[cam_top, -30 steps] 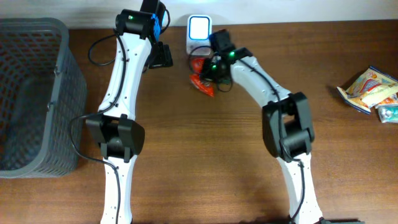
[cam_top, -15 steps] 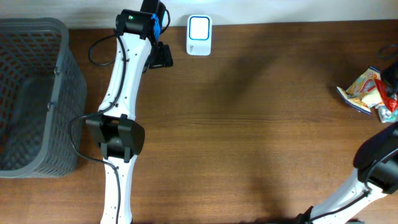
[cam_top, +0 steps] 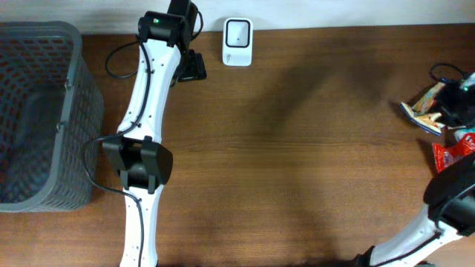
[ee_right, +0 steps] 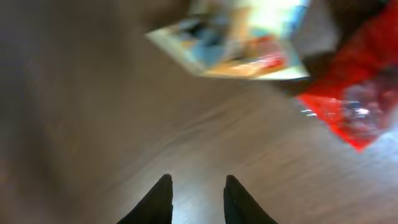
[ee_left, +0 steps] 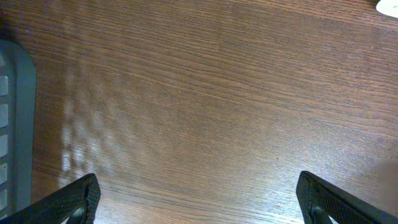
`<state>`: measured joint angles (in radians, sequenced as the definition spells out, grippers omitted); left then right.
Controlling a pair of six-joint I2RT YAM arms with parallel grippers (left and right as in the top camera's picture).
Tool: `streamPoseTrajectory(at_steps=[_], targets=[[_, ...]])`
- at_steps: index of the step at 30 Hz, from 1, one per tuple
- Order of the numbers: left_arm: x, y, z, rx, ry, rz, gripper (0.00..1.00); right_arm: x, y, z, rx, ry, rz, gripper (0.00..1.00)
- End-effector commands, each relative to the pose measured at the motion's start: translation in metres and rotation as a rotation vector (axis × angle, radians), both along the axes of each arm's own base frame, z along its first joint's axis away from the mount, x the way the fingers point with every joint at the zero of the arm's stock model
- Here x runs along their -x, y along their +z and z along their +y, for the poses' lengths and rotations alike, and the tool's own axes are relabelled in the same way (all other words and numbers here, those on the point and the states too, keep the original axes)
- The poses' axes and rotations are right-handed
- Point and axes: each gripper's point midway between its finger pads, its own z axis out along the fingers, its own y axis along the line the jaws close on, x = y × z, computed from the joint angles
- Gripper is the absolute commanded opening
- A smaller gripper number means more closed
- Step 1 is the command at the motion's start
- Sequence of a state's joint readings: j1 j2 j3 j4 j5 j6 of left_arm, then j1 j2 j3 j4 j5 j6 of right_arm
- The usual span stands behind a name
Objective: Scan the item barcode
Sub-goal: 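Carry the red bag to the right edge and release it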
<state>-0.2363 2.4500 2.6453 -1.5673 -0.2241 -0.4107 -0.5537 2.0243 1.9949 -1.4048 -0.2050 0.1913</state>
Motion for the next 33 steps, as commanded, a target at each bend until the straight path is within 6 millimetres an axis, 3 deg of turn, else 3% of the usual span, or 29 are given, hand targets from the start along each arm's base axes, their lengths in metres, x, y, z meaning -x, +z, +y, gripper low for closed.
streamPoseTrajectory(at_steps=[1, 3, 7, 9, 12, 13, 15, 18, 24, 28, 30, 33], targets=[[0.001, 0.002, -0.003, 0.002, -0.014, -0.003, 0.99, -0.003, 0.032, 0.047, 0.067, 0.173, -0.032, 0.26], [0.000, 0.002, -0.003, 0.002, -0.014, -0.004, 0.99, -0.003, 0.049, 0.090, 0.082, 0.299, -0.047, 0.26], [0.000, 0.002, -0.003, 0.002, -0.014, -0.004, 0.99, 0.025, 0.077, 0.131, 0.121, 0.441, -0.071, 0.25], [0.000, 0.002, -0.003, 0.002, -0.014, -0.004, 0.99, 0.053, 0.077, 0.147, 0.137, 0.459, -0.121, 0.27], [0.000, 0.002, -0.003, 0.002, -0.014, -0.004, 0.99, 0.087, 0.068, 0.186, 0.088, 0.527, -0.265, 0.47], [0.000, 0.002, -0.003, 0.002, -0.014, -0.004, 0.99, 0.103, 0.067, 0.194, 0.094, 0.543, -0.306, 0.98], [0.000, 0.002, -0.003, 0.002, -0.014, -0.004, 0.99, 0.139, 0.059, 0.202, 0.086, 0.551, -0.303, 0.98], [0.000, 0.002, -0.003, 0.002, -0.014, -0.004, 0.99, 0.158, 0.052, 0.207, 0.042, 0.554, -0.233, 0.98], [0.000, 0.002, -0.003, 0.002, -0.014, -0.004, 0.99, 0.157, 0.031, 0.203, 0.013, 0.548, -0.111, 0.98], [0.000, 0.002, -0.003, 0.002, -0.014, -0.004, 0.99, 0.144, 0.020, 0.222, -0.122, 0.573, -0.089, 0.98], [0.000, 0.002, -0.003, 0.002, -0.014, -0.004, 0.99, 0.123, 0.016, 0.223, -0.087, 0.590, -0.177, 0.98], [0.000, 0.002, -0.003, 0.002, -0.014, -0.004, 0.99, 0.112, 0.020, 0.242, -0.011, 0.685, -0.384, 0.98]])
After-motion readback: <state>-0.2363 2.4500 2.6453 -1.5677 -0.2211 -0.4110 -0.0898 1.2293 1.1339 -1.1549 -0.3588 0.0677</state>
